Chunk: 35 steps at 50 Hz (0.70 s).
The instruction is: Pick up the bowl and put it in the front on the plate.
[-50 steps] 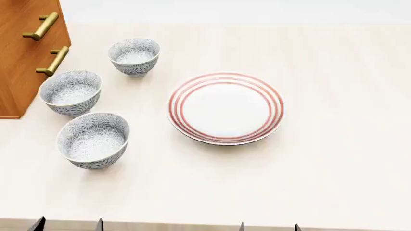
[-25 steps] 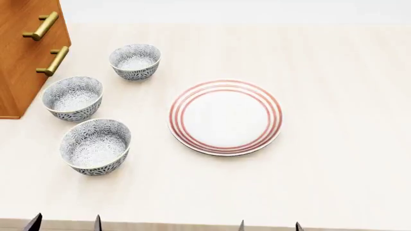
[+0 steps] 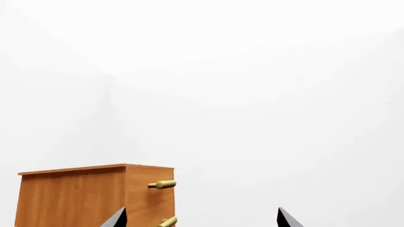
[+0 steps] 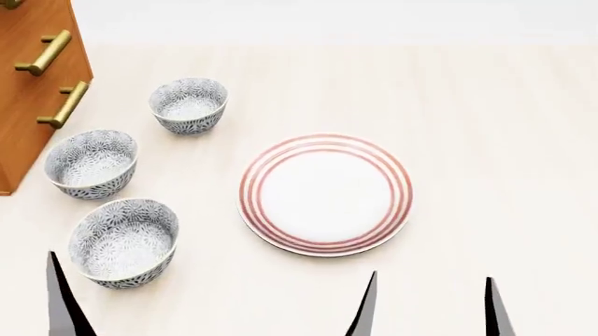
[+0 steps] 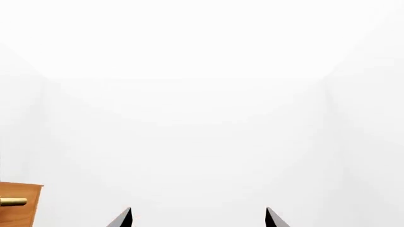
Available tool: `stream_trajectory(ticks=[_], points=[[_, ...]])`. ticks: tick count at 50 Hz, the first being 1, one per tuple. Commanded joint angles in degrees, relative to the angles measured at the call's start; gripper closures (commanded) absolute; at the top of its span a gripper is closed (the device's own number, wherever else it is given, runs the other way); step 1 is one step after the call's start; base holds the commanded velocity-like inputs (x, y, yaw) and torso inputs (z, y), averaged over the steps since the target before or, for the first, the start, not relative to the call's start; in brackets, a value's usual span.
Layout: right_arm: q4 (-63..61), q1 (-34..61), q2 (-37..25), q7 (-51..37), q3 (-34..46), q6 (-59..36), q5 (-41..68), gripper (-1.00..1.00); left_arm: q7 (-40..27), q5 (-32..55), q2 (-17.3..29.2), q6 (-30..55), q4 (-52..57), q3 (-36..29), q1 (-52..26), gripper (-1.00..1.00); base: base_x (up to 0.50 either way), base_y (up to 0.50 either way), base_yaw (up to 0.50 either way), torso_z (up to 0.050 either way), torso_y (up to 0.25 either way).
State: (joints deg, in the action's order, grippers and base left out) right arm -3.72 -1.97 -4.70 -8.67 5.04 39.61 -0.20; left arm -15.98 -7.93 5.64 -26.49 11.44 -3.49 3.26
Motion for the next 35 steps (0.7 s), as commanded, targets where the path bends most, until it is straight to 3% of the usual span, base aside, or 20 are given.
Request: stream_trajectory(ticks=[1, 35], points=[[-1.67, -0.72, -0.57, -0.61, 0.49, 3.16, -0.36, -1.0, -1.35, -1.51, 0.4, -2.7, 2.18, -0.45, 1.23, -1.0, 0.5, -0.04, 0.0, 0.0, 0.0], [-5.78, -1.18, -2.86, -2.57, 3.42, -0.33, -0.14, -1.0, -3.15, -1.7, 2.35, -0.99, 6.93, -2.99, 2.43, -1.0, 0.5, -0.04, 0.0, 0.0, 0.0]])
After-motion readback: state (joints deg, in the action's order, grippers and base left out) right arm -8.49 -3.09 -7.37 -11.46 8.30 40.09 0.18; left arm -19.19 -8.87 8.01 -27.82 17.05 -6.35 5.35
